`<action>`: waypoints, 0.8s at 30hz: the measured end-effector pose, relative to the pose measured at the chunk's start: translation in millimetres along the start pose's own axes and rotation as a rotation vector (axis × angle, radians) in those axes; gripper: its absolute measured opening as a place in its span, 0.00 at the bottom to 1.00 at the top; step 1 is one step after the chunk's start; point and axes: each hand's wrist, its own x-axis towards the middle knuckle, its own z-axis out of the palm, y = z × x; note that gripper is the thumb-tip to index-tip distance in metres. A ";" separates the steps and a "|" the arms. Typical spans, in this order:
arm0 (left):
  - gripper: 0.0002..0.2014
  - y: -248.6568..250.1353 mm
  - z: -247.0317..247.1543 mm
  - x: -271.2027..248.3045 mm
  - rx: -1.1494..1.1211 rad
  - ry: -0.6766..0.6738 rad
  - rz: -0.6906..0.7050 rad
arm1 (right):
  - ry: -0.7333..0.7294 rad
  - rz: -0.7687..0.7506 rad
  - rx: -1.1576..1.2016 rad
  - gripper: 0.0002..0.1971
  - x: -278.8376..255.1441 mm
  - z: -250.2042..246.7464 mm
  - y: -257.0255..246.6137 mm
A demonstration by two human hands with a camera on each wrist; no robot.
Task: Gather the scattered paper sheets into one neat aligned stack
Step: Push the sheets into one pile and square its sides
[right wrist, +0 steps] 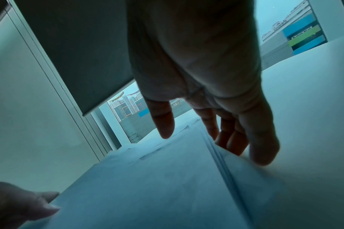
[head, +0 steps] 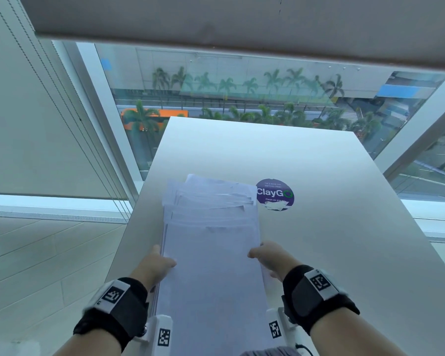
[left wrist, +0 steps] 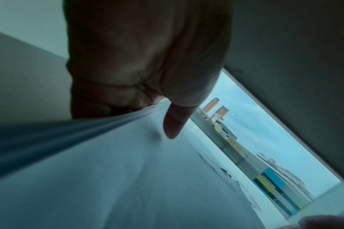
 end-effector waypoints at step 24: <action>0.37 2.7 2.6 10.9 -0.238 0.055 0.040 | -0.013 0.052 0.324 0.16 30.5 -5.4 12.6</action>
